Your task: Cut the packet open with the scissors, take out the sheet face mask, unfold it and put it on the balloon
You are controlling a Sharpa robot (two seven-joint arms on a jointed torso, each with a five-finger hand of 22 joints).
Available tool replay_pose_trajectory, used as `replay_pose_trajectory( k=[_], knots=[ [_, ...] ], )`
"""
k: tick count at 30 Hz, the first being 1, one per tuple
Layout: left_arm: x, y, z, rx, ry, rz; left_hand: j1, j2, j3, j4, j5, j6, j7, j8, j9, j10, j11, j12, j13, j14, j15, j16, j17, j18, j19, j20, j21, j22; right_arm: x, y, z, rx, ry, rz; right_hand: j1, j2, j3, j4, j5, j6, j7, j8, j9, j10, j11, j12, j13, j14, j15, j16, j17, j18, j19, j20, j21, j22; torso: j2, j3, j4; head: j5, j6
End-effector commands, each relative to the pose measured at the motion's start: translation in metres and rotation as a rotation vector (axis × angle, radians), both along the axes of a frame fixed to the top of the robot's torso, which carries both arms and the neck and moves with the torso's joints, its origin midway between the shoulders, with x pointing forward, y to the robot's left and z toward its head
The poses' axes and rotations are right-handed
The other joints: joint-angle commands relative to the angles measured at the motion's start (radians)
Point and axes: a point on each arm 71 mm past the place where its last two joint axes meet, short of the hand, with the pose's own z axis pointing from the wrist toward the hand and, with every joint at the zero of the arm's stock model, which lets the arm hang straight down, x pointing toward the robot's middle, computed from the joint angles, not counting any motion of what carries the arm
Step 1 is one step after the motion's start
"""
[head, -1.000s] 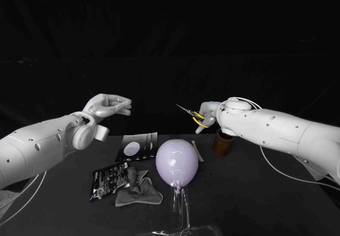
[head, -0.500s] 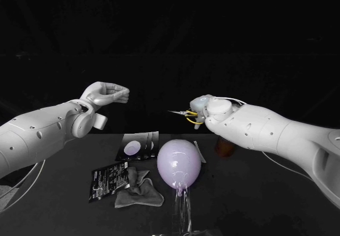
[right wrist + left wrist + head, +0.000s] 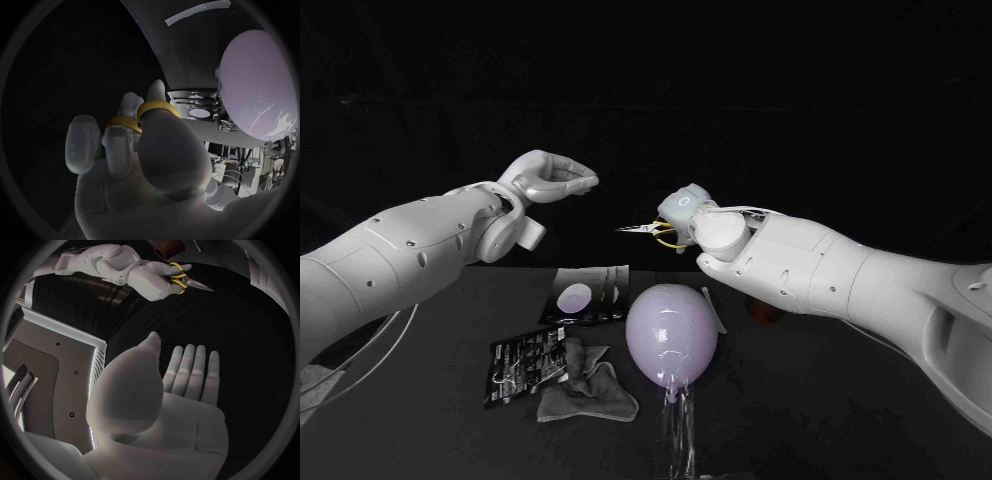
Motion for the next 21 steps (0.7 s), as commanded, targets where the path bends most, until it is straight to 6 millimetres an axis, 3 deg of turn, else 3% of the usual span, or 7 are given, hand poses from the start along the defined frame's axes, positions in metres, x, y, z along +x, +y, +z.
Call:
replay_pose_trajectory(
  k=[1, 5, 9, 11, 21],
  knots=[
    [0.0, -0.015, -0.001, 0.129, 0.004, -0.044, -0.014, 0.003, -0.012, 0.0, -0.002, -0.01, 0.044, -0.006, -0.001, -0.01, 0.003, -0.003, -0.001, -0.007, 0.003, -0.006, -0.002, -0.017, -0.004, 0.001, -0.003, -0.002, -0.004, 0.009, 0.006, -0.045, -0.098, 0.048, 0.257, 0.249, 0.002, 0.005, -0.005, 0.002, 0.005, -0.006, -0.003, 0.118, -0.062, 0.261, -0.007, 0.068, 0.007, -0.004, 0.091, 0.008, -0.003, 0.006, -0.005, 0.117, 0.002, -0.0008, 0.0001, 0.007, 0.0],
    [0.001, -0.025, -0.003, 0.175, 0.02, -0.058, -0.029, 0.01, -0.033, 0.001, -0.002, -0.011, 0.048, -0.008, 0.0, -0.015, 0.006, -0.002, 0.0, -0.003, 0.003, -0.01, -0.005, -0.017, 0.035, 0.0, 0.008, 0.0, -0.006, 0.014, 0.006, -0.048, -0.105, 0.063, 0.258, 0.249, 0.002, 0.005, -0.005, 0.002, 0.005, -0.006, -0.003, 0.118, -0.062, 0.261, -0.007, 0.068, 0.007, -0.004, 0.091, 0.008, -0.003, 0.006, -0.005, 0.117, 0.001, 0.0003, 0.0015, 0.01, 0.0],
    [0.002, -0.036, -0.006, 0.227, 0.033, -0.071, -0.032, 0.014, -0.04, 0.001, -0.002, -0.011, 0.05, -0.009, 0.0, -0.017, 0.007, -0.002, 0.0, 0.003, 0.003, -0.009, -0.005, -0.015, 0.064, -0.001, 0.018, 0.003, -0.009, 0.019, 0.006, -0.047, -0.111, 0.077, 0.26, 0.249, 0.002, 0.006, -0.005, 0.003, 0.006, -0.008, -0.005, 0.118, -0.061, 0.255, -0.012, 0.068, 0.008, -0.004, 0.092, 0.008, -0.001, 0.007, -0.003, 0.119, 0.0, 0.0013, -0.0012, 0.018, 0.003],
    [0.002, -0.041, -0.008, 0.246, 0.042, -0.081, 0.004, 0.015, -0.045, -0.015, -0.002, 0.003, 0.05, -0.004, 0.004, -0.001, 0.003, 0.006, 0.002, 0.037, -0.005, 0.004, -0.001, 0.0, 0.098, -0.003, 0.034, 0.007, -0.01, 0.02, 0.006, -0.045, -0.113, 0.083, 0.26, 0.249, 0.002, 0.006, -0.005, 0.003, 0.006, -0.009, -0.005, 0.118, -0.061, 0.255, -0.013, 0.068, 0.008, -0.003, 0.093, 0.008, -0.001, 0.007, -0.003, 0.119, 0.001, 0.0005, -0.0011, 0.021, 0.004],
    [0.001, -0.06, -0.015, 0.31, 0.097, -0.137, 0.023, 0.03, -0.056, -0.004, -0.002, 0.024, 0.044, -0.001, 0.009, 0.027, -0.006, 0.01, 0.002, 0.076, -0.016, 0.016, 0.002, 0.018, 0.129, -0.002, 0.044, 0.005, -0.015, 0.029, 0.006, -0.039, -0.111, 0.113, 0.262, 0.249, 0.002, 0.006, -0.005, 0.005, 0.006, -0.01, -0.006, 0.119, -0.061, 0.254, -0.013, 0.068, 0.008, -0.003, 0.093, 0.007, 0.0, 0.008, -0.001, 0.12, 0.001, 0.0002, -0.0014, 0.022, 0.004]
  ],
)
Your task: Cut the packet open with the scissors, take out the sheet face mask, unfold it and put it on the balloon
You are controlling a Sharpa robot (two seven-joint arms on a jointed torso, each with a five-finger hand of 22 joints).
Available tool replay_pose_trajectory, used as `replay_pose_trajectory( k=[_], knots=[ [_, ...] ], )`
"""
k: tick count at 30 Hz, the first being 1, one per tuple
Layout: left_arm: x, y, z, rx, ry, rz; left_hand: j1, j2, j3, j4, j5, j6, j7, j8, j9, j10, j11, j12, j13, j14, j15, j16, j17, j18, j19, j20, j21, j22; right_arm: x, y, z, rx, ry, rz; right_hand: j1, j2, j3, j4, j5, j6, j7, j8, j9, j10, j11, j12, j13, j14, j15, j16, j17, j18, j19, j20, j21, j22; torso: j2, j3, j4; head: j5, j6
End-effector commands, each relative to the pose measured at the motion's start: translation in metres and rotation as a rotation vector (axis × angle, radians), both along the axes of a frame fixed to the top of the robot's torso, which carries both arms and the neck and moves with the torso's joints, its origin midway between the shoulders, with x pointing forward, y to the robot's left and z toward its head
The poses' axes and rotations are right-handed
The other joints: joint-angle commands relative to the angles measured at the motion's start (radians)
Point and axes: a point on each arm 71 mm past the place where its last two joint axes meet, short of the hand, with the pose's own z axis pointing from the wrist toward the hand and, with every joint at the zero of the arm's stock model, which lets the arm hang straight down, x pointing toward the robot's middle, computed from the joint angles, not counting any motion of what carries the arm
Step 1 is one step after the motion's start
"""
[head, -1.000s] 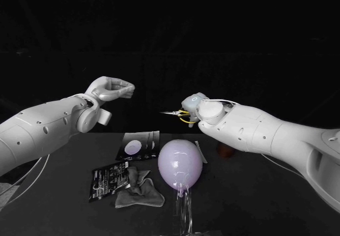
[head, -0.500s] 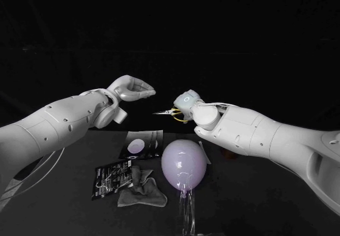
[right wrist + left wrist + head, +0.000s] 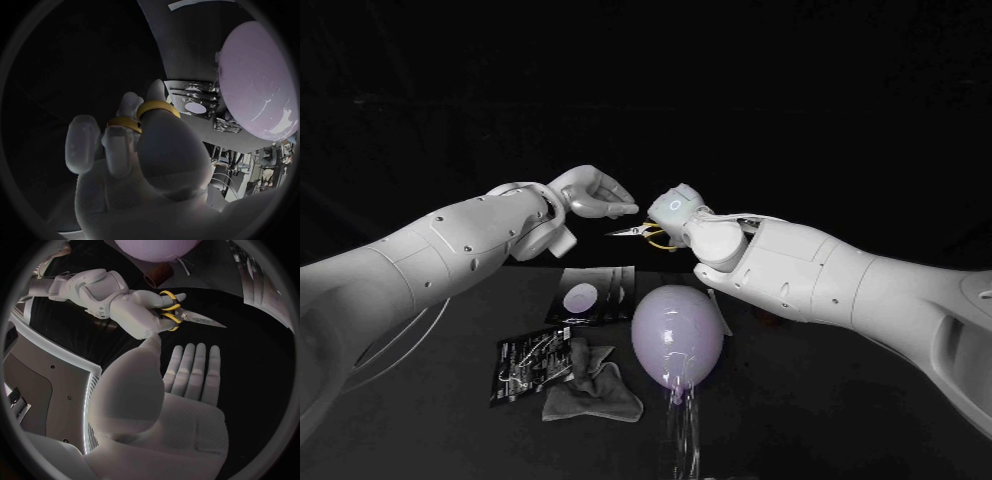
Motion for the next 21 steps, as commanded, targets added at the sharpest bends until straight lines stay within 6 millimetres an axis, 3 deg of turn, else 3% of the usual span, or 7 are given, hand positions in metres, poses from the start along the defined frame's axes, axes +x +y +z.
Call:
replay_pose_trajectory(
  k=[1, 11, 21],
  knots=[
    [-0.0014, -0.0078, -0.0048, 0.066, 0.053, -0.039, 0.007, 0.007, -0.007, 0.003, -0.002, 0.011, 0.037, 0.004, 0.002, 0.01, -0.003, 0.006, 0.001, 0.01, -0.002, 0.004, 0.001, 0.02, 0.011, -0.001, 0.005, -0.001, -0.0019, 0.0032, 0.002, -0.012, -0.027, 0.012, 0.259, 0.247, 0.003, 0.006, -0.005, 0.001, 0.003, -0.005, -0.001, 0.119, -0.061, 0.254, -0.001, 0.069, 0.005, -0.003, 0.094, 0.007, 0.0, 0.008, -0.001, 0.12, 0.0, -0.0008, 0.0008, -0.002, -0.001],
    [-0.0034, -0.015, -0.0104, 0.104, 0.109, -0.074, 0.018, 0.029, -0.013, 0.002, -0.001, 0.055, 0.021, 0.015, 0.009, 0.06, -0.02, 0.013, 0.002, 0.059, -0.02, 0.021, 0.008, 0.046, 0.062, -0.003, 0.027, 0.001, -0.0033, 0.0051, 0.0014, -0.016, -0.021, 0.018, 0.26, 0.247, 0.003, 0.006, -0.005, 0.001, 0.003, -0.006, -0.001, 0.119, -0.061, 0.251, -0.003, 0.069, 0.005, -0.003, 0.094, 0.008, -0.001, 0.008, -0.002, 0.12, -0.001, -0.0017, 0.0024, -0.001, -0.005],
    [-0.0052, -0.0173, -0.0138, 0.122, 0.147, -0.095, 0.029, 0.038, -0.01, 0.003, -0.001, 0.074, 0.014, 0.014, 0.009, 0.087, -0.029, 0.012, 0.001, 0.096, -0.031, 0.033, 0.015, 0.052, 0.087, -0.005, 0.036, 0.002, -0.0035, 0.0048, 0.0012, -0.016, -0.02, 0.018, 0.261, 0.247, 0.003, 0.006, -0.005, 0.002, 0.003, -0.007, -0.002, 0.12, -0.061, 0.251, -0.002, 0.07, 0.005, -0.002, 0.096, 0.007, 0.001, 0.009, -0.001, 0.121, -0.001, -0.0019, 0.0019, 0.0, -0.007]
  ],
)
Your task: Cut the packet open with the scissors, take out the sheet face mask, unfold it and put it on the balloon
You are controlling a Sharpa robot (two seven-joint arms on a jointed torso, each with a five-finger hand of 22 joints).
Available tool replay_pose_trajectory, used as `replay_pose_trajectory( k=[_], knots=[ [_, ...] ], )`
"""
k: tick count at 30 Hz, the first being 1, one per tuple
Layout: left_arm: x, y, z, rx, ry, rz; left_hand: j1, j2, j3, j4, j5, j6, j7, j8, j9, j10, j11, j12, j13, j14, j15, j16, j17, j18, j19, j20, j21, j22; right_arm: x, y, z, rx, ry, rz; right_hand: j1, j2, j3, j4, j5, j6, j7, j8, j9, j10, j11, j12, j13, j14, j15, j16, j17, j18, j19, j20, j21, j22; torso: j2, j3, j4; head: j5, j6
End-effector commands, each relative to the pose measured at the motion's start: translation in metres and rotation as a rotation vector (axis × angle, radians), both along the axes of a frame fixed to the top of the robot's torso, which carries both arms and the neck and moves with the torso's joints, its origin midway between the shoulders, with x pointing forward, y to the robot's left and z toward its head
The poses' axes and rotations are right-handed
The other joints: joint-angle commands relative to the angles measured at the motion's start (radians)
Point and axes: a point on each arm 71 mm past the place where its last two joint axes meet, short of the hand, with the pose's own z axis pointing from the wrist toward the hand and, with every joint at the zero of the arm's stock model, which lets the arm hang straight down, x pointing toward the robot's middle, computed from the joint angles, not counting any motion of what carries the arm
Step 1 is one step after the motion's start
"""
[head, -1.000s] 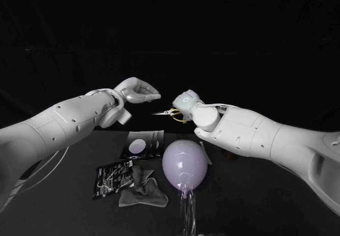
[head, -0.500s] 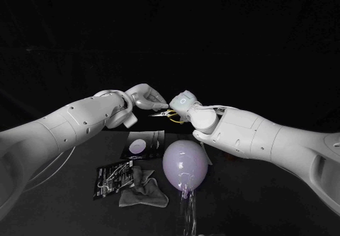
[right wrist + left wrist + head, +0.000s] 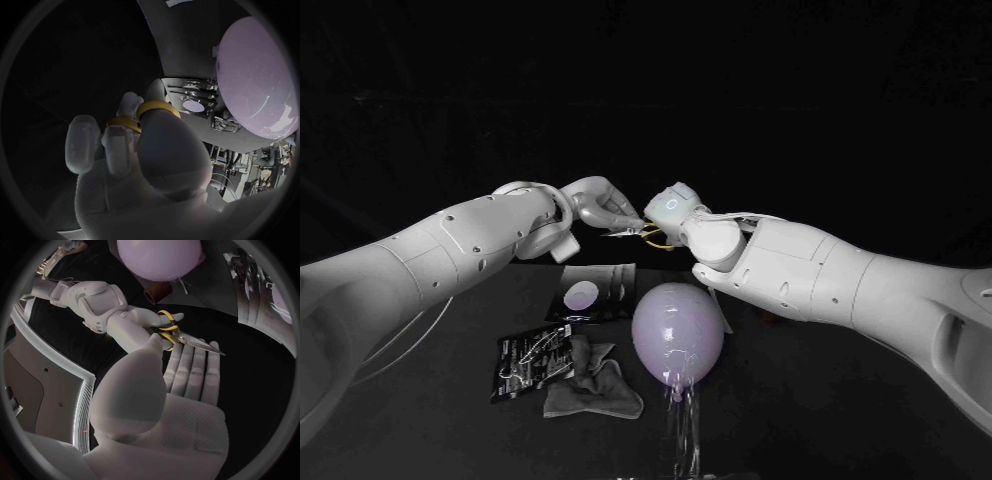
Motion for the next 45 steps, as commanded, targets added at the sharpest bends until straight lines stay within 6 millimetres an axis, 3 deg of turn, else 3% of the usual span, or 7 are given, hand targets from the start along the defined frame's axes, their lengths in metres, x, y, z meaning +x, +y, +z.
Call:
replay_pose_trajectory(
  k=[1, 13, 20, 36, 45],
  knots=[
    [-0.002, -0.005, -0.003, 0.024, 0.045, -0.035, 0.002, 0.011, 0.001, -0.001, -0.001, 0.008, 0.0, 0.005, 0.001, 0.011, 0.001, 0.0, 0.0, 0.009, -0.002, 0.007, 0.002, 0.013, 0.008, -0.001, 0.004, 0.001, 0.0, 0.001, 0.002, -0.011, -0.019, 0.002, 0.256, 0.25, 0.0, 0.003, -0.005, 0.0, 0.005, -0.007, 0.0, 0.12, -0.061, 0.251, 0.0, 0.071, 0.001, 0.002, 0.095, 0.007, 0.001, 0.009, -0.001, 0.121, 0.0, 0.0, -0.0001, 0.001, 0.0],
    [-0.003, -0.007, -0.006, 0.032, 0.064, -0.046, 0.04, 0.034, 0.033, -0.005, -0.001, 0.015, -0.005, -0.007, -0.003, 0.035, -0.006, -0.007, -0.002, 0.034, -0.011, 0.012, 0.007, 0.015, 0.035, -0.008, 0.015, 0.002, -0.005, 0.004, 0.002, 0.004, -0.023, 0.031, 0.258, 0.251, 0.001, 0.004, -0.005, 0.002, 0.005, -0.008, -0.001, 0.122, -0.061, 0.253, 0.002, 0.072, 0.001, 0.004, 0.1, 0.005, 0.005, 0.01, 0.006, 0.125, 0.0, 0.0005, -0.0011, 0.0, 0.002],
    [-0.003, -0.009, -0.007, 0.031, 0.07, -0.046, 0.052, 0.034, 0.048, -0.003, -0.001, 0.018, -0.006, -0.012, -0.005, 0.044, -0.009, -0.01, -0.003, 0.044, -0.014, 0.014, 0.009, 0.015, 0.047, -0.012, 0.021, 0.003, -0.009, 0.006, 0.002, 0.01, -0.022, 0.049, 0.259, 0.251, 0.002, 0.004, -0.005, 0.003, 0.005, -0.008, -0.001, 0.123, -0.061, 0.254, 0.003, 0.073, 0.001, 0.005, 0.1, 0.005, 0.007, 0.01, 0.008, 0.127, -0.001, 0.0007, 0.0, -0.001, 0.002],
    [-0.005, -0.01, -0.008, 0.038, 0.092, -0.052, 0.056, 0.001, 0.065, 0.001, -0.001, 0.009, -0.004, -0.032, -0.012, 0.079, -0.013, -0.013, -0.003, 0.073, -0.022, 0.019, 0.016, 0.014, 0.07, -0.023, 0.03, 0.003, -0.01, 0.006, 0.001, 0.002, -0.015, 0.044, 0.262, 0.251, 0.003, 0.003, -0.004, 0.005, 0.005, -0.009, -0.001, 0.125, -0.061, 0.256, 0.004, 0.073, 0.001, 0.006, 0.102, 0.004, 0.008, 0.011, 0.01, 0.128, -0.001, -0.0005, 0.001, -0.001, -0.001],
    [-0.006, -0.013, -0.009, 0.042, 0.104, -0.066, 0.044, -0.002, 0.064, 0.003, -0.001, 0.014, -0.005, -0.032, -0.012, 0.084, -0.014, -0.014, -0.003, 0.076, -0.022, 0.018, 0.018, 0.014, 0.072, -0.023, 0.03, 0.001, -0.012, 0.008, 0.001, 0.006, -0.019, 0.054, 0.263, 0.251, 0.004, 0.003, -0.004, 0.006, 0.005, -0.009, -0.001, 0.125, -0.061, 0.256, 0.004, 0.074, 0.001, 0.006, 0.103, 0.004, 0.009, 0.011, 0.011, 0.128, -0.001, -0.0003, 0.0003, 0.0, -0.002]
  ],
)
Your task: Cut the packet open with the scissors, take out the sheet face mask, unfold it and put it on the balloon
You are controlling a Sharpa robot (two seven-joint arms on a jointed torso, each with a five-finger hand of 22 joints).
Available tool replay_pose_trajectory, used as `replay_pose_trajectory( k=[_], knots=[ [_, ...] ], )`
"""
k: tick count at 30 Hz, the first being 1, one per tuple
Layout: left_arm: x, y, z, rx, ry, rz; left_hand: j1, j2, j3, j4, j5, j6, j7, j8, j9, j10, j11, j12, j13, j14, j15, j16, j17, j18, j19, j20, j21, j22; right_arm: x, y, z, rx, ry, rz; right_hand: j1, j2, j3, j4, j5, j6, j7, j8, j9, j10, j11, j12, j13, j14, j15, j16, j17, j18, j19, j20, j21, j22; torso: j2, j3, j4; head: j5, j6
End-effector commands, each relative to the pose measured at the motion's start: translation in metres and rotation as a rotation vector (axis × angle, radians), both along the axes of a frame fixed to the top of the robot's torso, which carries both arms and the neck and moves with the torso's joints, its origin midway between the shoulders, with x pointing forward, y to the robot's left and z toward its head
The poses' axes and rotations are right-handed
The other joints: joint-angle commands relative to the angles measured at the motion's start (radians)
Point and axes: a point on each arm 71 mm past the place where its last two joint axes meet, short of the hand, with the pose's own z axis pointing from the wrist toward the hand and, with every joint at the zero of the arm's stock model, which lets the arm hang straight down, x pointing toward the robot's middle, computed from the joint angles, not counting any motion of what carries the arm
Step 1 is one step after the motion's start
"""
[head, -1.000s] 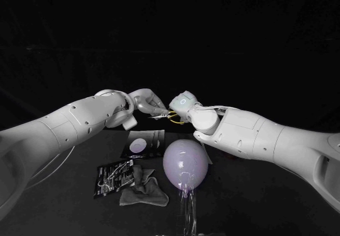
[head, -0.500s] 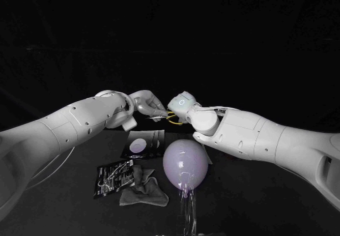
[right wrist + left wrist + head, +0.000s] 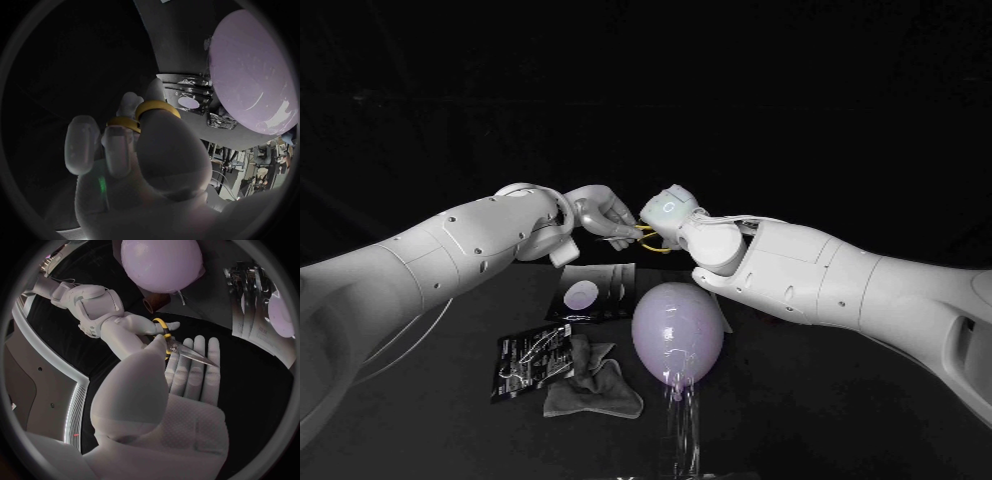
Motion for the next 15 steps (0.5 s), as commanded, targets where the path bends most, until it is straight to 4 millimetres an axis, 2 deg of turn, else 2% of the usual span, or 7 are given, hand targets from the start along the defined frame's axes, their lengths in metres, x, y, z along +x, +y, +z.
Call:
replay_pose_trajectory(
  k=[1, 2, 3, 5, 6, 8, 15],
  knots=[
    [-0.0032, -0.0088, -0.0002, -0.008, 0.023, -0.047, -0.008, -0.003, 0.005, 0.003, -0.001, 0.004, 0.004, -0.003, 0.001, 0.01, -0.004, -0.005, -0.001, 0.012, -0.001, 0.002, 0.002, 0.015, 0.009, 0.001, 0.006, -0.002, -0.0016, 0.003, 0.0021, -0.005, -0.023, 0.011, 0.257, 0.246, 0.004, 0.003, -0.004, 0.003, 0.005, -0.005, 0.002, 0.125, -0.061, 0.252, 0.001, 0.077, -0.003, 0.004, 0.103, 0.004, 0.002, 0.004, 0.005, 0.129, 0.0, 0.0002, -0.0005, 0.001, -0.001],
    [-0.0032, -0.0088, -0.0002, -0.009, 0.023, -0.048, -0.009, 0.001, 0.008, 0.003, -0.001, 0.006, 0.003, -0.002, 0.002, 0.012, -0.005, -0.005, -0.001, 0.014, -0.002, 0.002, 0.003, 0.015, 0.009, 0.001, 0.007, -0.002, -0.0017, 0.003, 0.0021, -0.006, -0.022, 0.011, 0.257, 0.246, 0.004, 0.003, -0.004, 0.003, 0.005, -0.005, 0.002, 0.125, -0.061, 0.252, 0.001, 0.077, -0.003, 0.004, 0.103, 0.004, 0.002, 0.004, 0.005, 0.129, 0.0, 0.0001, -0.0004, 0.0, -0.001],
    [-0.0032, -0.0088, -0.0001, -0.011, 0.023, -0.049, -0.008, 0.021, 0.02, 0.003, -0.001, 0.011, -0.001, -0.001, 0.002, 0.016, -0.007, -0.005, -0.001, 0.017, -0.004, 0.003, 0.004, 0.016, 0.011, 0.0, 0.007, -0.002, -0.0016, 0.0028, 0.002, -0.006, -0.022, 0.01, 0.257, 0.246, 0.004, 0.003, -0.004, 0.003, 0.005, -0.005, 0.002, 0.125, -0.061, 0.252, 0.001, 0.077, -0.003, 0.004, 0.103, 0.004, 0.002, 0.004, 0.005, 0.129, 0.0, -0.0001, -0.0004, 0.0, -0.001],
    [-0.0032, -0.0085, 0.0003, -0.018, 0.021, -0.049, -0.006, 0.036, 0.034, 0.002, -0.001, 0.015, -0.004, 0.0, 0.003, 0.02, -0.011, -0.006, -0.001, 0.021, -0.006, 0.004, 0.005, 0.016, 0.014, -0.001, 0.008, -0.002, -0.0014, 0.0022, 0.0018, -0.009, -0.02, 0.008, 0.258, 0.246, 0.004, 0.003, -0.004, 0.004, 0.005, -0.005, 0.001, 0.126, -0.061, 0.25, 0.0, 0.076, -0.003, 0.003, 0.102, 0.005, 0.001, 0.004, 0.004, 0.128, -0.001, 0.0, -0.0005, 0.001, -0.001],
    [-0.0032, -0.0084, 0.0005, -0.022, 0.021, -0.049, -0.002, 0.054, 0.052, 0.002, -0.002, 0.021, -0.008, 0.001, 0.004, 0.027, -0.015, -0.005, -0.001, 0.028, -0.011, 0.006, 0.008, 0.016, 0.018, -0.003, 0.01, -0.002, -0.0012, 0.0019, 0.0017, -0.01, -0.019, 0.007, 0.258, 0.246, 0.004, 0.003, -0.004, 0.004, 0.005, -0.005, 0.001, 0.126, -0.061, 0.25, 0.0, 0.076, -0.003, 0.003, 0.102, 0.005, 0.001, 0.004, 0.004, 0.128, -0.001, 0.0, -0.0005, 0.001, -0.001],
    [-0.0032, -0.0081, 0.0009, -0.029, 0.019, -0.05, 0.011, 0.075, 0.087, 0.001, -0.001, 0.031, -0.016, 0.005, 0.007, 0.04, -0.022, -0.005, -0.001, 0.039, -0.017, 0.009, 0.012, 0.016, 0.024, -0.007, 0.013, -0.001, -0.0008, 0.0012, 0.0014, -0.013, -0.017, 0.003, 0.258, 0.246, 0.004, 0.003, -0.004, 0.004, 0.005, -0.005, 0.001, 0.126, -0.061, 0.25, 0.0, 0.076, -0.003, 0.003, 0.102, 0.005, 0.001, 0.004, 0.004, 0.128, 0.0, -0.0001, -0.0003, 0.0, -0.002],
    [-0.0037, -0.0087, 0.0019, -0.047, 0.016, -0.06, 0.048, 0.089, 0.188, -0.015, -0.001, 0.064, -0.035, 0.028, 0.026, 0.094, -0.041, 0.0, 0.0, 0.078, -0.035, 0.024, 0.03, 0.014, 0.044, -0.022, 0.031, 0.005, -0.0002, 0.0, 0.0014, -0.014, -0.018, 0.001, 0.258, 0.246, 0.004, 0.003, -0.004, 0.004, 0.005, -0.006, 0.001, 0.125, -0.061, 0.247, -0.003, 0.076, -0.003, 0.003, 0.101, 0.005, 0.0, 0.004, 0.002, 0.127, 0.0, 0.0001, -0.0003, 0.0, -0.001]
  ],
)
